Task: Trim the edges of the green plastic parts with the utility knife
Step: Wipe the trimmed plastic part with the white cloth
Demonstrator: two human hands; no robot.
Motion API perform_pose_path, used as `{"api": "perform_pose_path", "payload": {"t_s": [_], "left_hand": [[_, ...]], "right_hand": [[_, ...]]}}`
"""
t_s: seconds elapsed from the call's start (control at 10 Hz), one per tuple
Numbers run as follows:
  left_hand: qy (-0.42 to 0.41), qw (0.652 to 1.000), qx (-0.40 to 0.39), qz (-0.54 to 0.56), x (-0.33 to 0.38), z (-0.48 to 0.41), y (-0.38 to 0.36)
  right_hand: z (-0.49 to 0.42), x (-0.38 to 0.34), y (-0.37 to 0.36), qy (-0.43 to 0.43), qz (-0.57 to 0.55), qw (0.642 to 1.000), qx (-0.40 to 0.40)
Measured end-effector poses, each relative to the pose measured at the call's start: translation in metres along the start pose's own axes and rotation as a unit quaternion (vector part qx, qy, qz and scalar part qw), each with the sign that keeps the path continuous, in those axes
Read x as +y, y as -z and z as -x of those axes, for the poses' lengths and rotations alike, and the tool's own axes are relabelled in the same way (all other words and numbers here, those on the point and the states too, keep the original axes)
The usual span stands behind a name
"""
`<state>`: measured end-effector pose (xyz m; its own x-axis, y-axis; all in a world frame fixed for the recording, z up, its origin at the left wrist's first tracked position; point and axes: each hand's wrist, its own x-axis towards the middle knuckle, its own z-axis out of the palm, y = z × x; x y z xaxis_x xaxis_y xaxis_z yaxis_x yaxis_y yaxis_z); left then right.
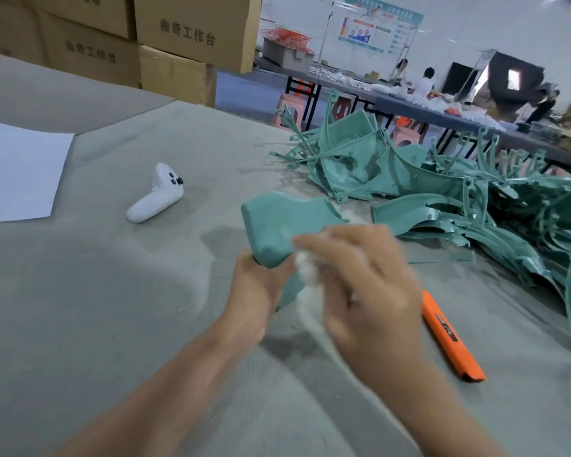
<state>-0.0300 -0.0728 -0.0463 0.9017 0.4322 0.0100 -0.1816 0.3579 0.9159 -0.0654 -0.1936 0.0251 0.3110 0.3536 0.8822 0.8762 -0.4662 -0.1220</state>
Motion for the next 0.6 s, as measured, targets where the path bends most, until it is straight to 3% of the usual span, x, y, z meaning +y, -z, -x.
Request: {"api": "perform_pose_path", "payload": {"t_s": [0.2,0.3,0.4,0.5,0.6], "left_hand": [[0.023,0.993,-0.021,0.117,0.008,0.002,0.005],[0.007,0.996,-0.046,0.079,0.008,0.005,0.004],[-0.023,0.996,-0.081,0.034,0.007,0.010,0.001],[-0.026,0.997,-0.050,0.058,0.006,0.008,0.004],[-0.008,0.994,-0.040,0.099,0.005,0.008,0.002]], "right_hand": [[-0.032,0.065,0.024,-0.160,0.068,0.978,0.117],[-0.031,0.075,0.007,-0.171,0.076,0.980,0.063],[-0.030,0.074,-0.014,-0.135,0.035,0.989,-0.048],[-0.022,0.076,-0.023,-0.163,0.006,0.975,-0.150],[-0.015,0.075,-0.016,-0.191,0.066,0.974,-0.100]]}}
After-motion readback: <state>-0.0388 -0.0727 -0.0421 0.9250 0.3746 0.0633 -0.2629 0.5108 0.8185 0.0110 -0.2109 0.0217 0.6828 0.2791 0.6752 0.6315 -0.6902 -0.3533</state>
